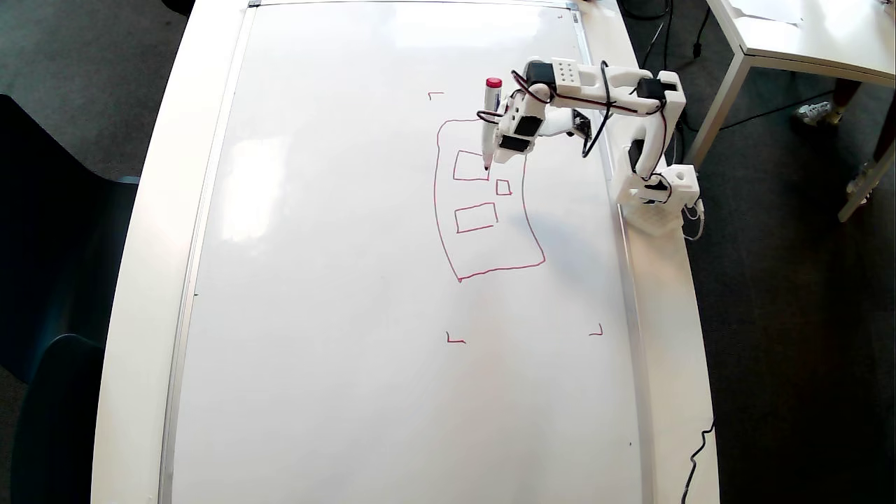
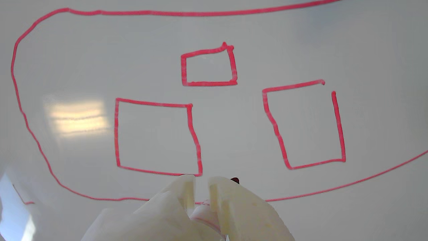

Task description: Draw on a whiteboard a robot head using a pen attached to the gripper

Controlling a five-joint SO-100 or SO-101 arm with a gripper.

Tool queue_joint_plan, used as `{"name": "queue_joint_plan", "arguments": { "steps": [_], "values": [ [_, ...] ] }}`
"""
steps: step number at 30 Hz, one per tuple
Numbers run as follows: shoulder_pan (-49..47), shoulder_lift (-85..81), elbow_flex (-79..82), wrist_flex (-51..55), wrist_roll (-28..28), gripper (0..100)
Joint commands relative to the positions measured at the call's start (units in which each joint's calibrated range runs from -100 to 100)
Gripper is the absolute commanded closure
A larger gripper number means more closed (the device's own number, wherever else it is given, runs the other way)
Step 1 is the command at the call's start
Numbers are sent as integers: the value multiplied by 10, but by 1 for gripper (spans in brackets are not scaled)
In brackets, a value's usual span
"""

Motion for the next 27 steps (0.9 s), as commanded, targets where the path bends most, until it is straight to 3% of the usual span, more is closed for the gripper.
{"name": "queue_joint_plan", "arguments": {
  "steps": [1, 12, 27],
  "values": [
    [-15, 51, -84, -10, -13, 99],
    [-29, 291, -348, -50, -37, 99],
    [-29, 323, -357, -42, -36, 99]
  ]
}}
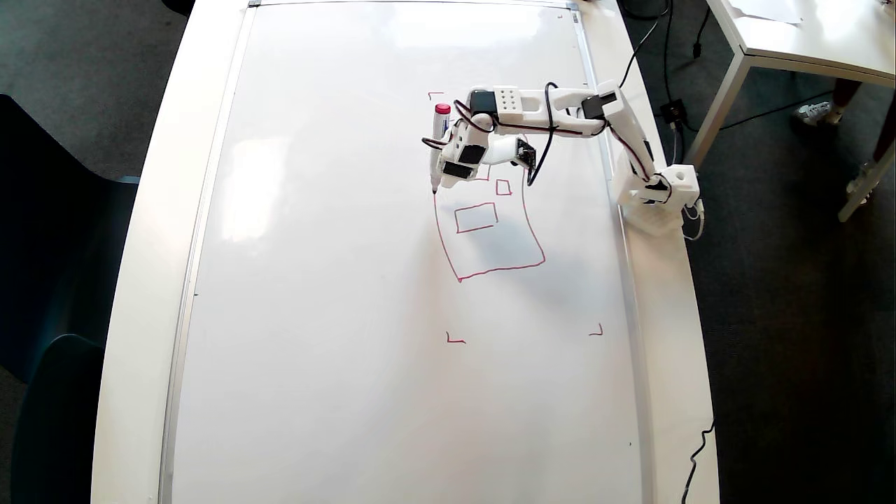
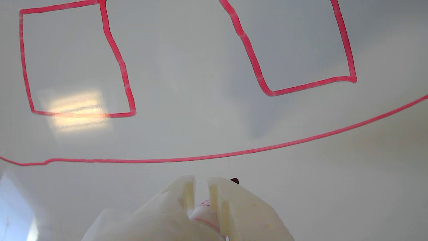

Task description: Draw on a whiteboard a robot head using a pen attached to the gripper

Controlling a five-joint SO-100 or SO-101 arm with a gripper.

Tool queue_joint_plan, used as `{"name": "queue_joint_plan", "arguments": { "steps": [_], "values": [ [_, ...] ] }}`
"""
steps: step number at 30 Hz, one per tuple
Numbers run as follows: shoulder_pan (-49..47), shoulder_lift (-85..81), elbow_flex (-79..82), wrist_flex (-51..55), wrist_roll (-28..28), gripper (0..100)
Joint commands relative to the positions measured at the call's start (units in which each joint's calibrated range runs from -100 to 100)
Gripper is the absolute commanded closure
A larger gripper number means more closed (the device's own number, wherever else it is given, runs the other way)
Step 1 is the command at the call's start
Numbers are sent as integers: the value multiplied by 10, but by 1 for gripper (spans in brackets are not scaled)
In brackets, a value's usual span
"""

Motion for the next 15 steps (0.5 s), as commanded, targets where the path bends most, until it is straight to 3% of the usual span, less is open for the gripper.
{"name": "queue_joint_plan", "arguments": {
  "steps": [1, 15],
  "values": [
    [-4, -3, -18, 1, 0, 99],
    [-4, 36, -13, -35, -1, 99]
  ]
}}
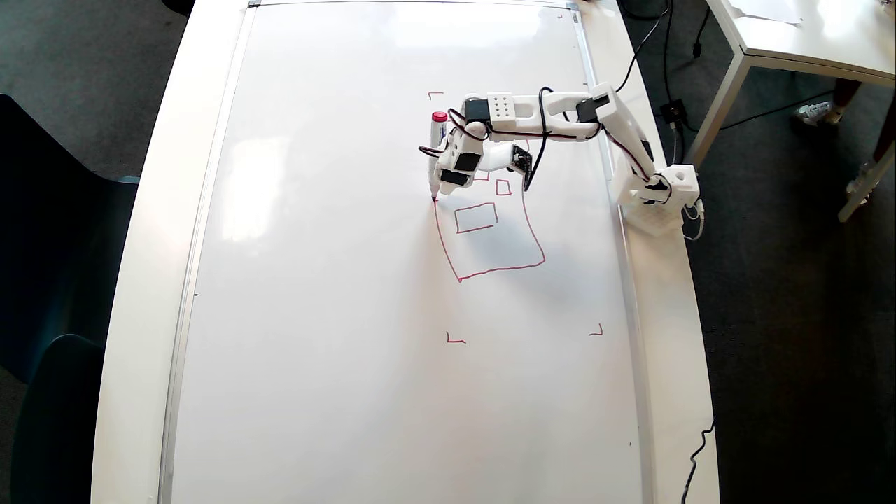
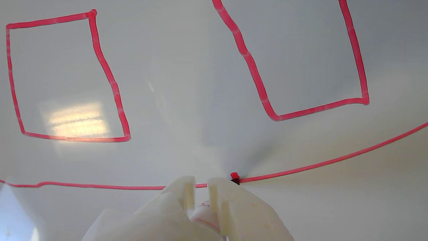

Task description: Draw on a whiteboard a robot head using a pen attached to the gripper

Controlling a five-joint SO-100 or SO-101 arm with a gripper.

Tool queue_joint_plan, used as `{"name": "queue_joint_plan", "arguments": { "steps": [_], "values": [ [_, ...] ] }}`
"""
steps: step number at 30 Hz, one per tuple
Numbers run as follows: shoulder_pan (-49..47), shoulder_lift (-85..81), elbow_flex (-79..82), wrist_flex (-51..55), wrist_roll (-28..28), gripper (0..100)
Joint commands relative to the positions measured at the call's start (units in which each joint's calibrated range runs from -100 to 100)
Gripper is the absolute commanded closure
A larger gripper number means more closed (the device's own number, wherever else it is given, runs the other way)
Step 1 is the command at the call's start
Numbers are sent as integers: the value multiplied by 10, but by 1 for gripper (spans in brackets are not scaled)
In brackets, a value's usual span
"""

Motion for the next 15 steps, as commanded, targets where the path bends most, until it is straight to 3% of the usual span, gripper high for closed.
{"name": "queue_joint_plan", "arguments": {
  "steps": [1, 15],
  "values": [
    [-5, -2, -8, -9, 0, 99],
    [-6, 53, -22, -96, 1, 99]
  ]
}}
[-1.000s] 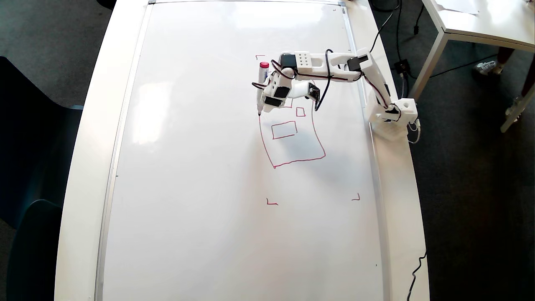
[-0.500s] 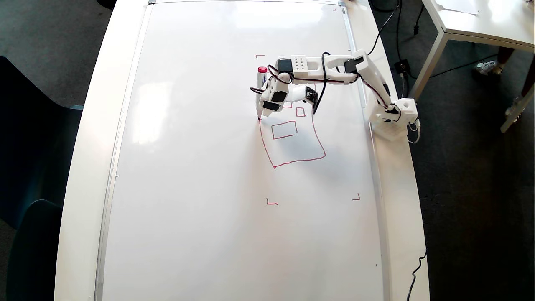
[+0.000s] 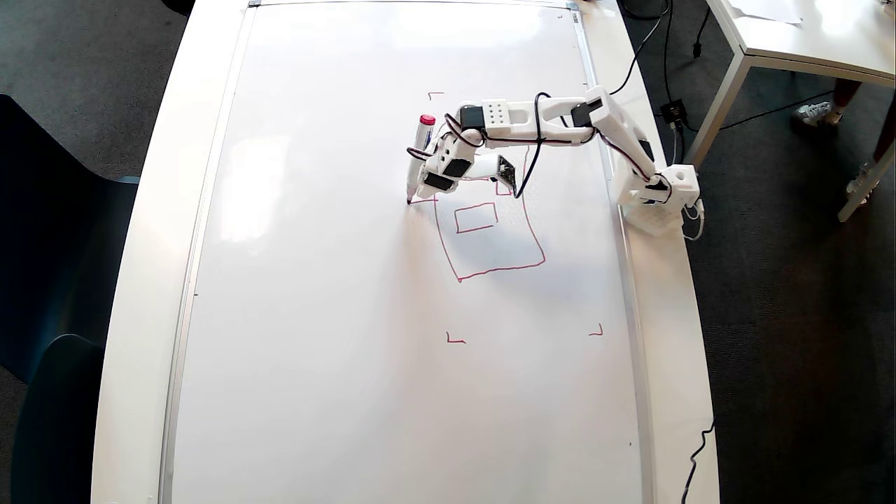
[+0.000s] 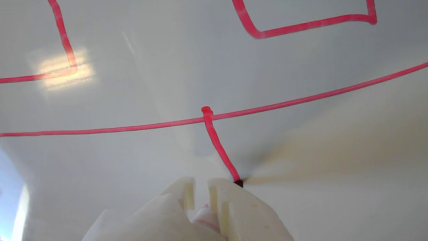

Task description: Draw on a whiteboard a robot head using a pen attached to the gripper

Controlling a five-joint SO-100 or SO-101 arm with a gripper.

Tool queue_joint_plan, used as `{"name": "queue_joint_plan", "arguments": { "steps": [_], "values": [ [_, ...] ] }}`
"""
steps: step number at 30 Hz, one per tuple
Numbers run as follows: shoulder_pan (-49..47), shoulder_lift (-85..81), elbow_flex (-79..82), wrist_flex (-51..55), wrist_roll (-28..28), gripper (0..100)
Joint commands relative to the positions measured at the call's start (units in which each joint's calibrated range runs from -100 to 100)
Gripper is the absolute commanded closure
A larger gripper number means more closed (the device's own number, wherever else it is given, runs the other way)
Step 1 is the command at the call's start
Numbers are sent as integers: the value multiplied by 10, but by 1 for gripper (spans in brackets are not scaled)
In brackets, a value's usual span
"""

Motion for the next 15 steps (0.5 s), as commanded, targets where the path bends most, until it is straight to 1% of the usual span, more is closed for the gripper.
{"name": "queue_joint_plan", "arguments": {
  "steps": [1, 5, 15],
  "values": [
    [-3, 2, 3, -5, 2, 99],
    [-5, 3, 6, -5, 2, 99],
    [-48, 3, 5, -5, -1, 99]
  ]
}}
